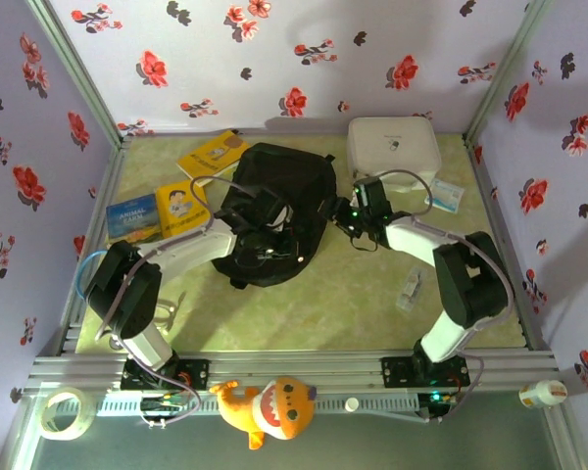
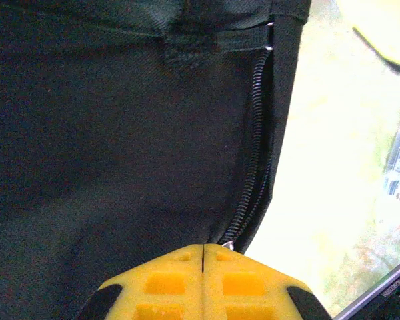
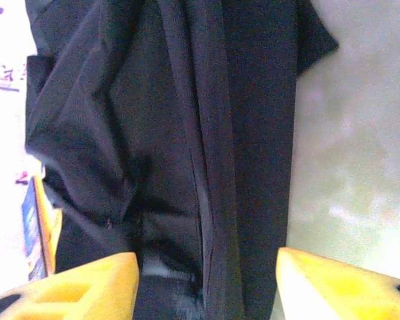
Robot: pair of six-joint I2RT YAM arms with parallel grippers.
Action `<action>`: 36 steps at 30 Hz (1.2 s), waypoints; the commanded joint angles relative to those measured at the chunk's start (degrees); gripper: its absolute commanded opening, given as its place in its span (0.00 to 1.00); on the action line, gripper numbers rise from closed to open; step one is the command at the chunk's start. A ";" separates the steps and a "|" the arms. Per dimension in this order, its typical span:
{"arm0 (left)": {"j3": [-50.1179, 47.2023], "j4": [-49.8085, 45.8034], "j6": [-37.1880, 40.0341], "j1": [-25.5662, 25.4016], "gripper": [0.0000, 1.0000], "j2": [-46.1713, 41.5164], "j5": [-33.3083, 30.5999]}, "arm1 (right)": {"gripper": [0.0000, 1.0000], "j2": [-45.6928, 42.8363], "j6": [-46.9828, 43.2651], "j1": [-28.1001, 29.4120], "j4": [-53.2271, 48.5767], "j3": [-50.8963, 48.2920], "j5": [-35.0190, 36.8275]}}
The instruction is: Pack the student bag
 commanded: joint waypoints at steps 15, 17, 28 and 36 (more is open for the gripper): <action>1.58 -2.49 1.94 -0.50 0.00 0.78 -0.12 | 0.18 1.11 2.61 3.52 0.11 -3.88 0.95; 1.35 -4.56 2.93 -0.59 0.00 -0.31 -1.02 | 0.15 1.19 0.43 3.35 -1.07 -2.84 4.98; 1.88 -17.91 1.78 -2.02 0.00 -4.55 -9.48 | 0.13 4.64 0.97 3.35 -6.17 2.31 13.94; 1.71 -22.99 3.03 -2.46 0.00 -6.18 -14.31 | 0.13 6.36 0.10 2.42 -5.08 3.84 15.87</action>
